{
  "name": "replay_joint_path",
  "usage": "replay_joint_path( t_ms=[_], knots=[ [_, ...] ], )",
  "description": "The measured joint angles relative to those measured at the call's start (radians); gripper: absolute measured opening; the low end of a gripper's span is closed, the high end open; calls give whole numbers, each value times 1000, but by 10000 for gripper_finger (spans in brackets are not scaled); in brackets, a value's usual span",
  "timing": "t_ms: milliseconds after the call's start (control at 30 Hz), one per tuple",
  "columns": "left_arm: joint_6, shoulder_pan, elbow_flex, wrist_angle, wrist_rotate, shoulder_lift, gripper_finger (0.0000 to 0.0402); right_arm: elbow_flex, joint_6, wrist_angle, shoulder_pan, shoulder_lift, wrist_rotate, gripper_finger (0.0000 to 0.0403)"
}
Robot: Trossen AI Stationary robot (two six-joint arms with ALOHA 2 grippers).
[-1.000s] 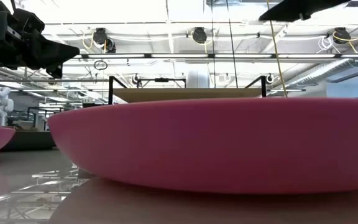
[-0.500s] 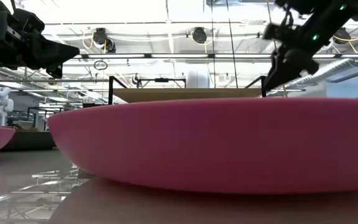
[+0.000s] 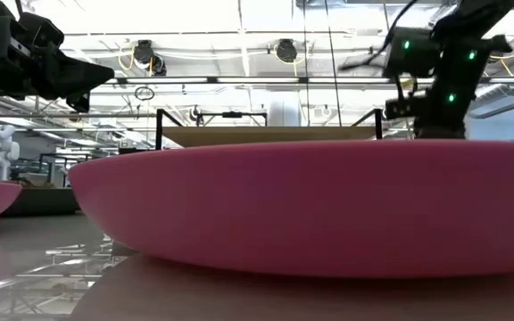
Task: Place and stack plates onto a shelf
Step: Put the top violet plate on the shelf
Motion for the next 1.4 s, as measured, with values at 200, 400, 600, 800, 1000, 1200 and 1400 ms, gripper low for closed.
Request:
replay_joint_path(
  t_ms=[200,400,600,800,1000,1200,1400],
  knots=[
    [0,0,0,0,0,0,19,-53,-47,100,-85,88,-43,119],
    [0,0,0,0,0,0,19,-101,-50,188,-143,153,-49,119],
    [0,0,0,0,0,0,19,-111,-65,212,-153,159,-70,117],
    [0,0,0,0,0,0,19,-112,-43,214,-154,159,-108,68],
    [0,0,0,0,0,0,19,-112,-22,204,-153,149,-121,11],
    [0,0,0,0,0,0,19,-115,43,173,-149,54,-119,5],
    [0,0,0,0,0,0,19,-116,80,162,-145,-132,-104,1]
  ],
)
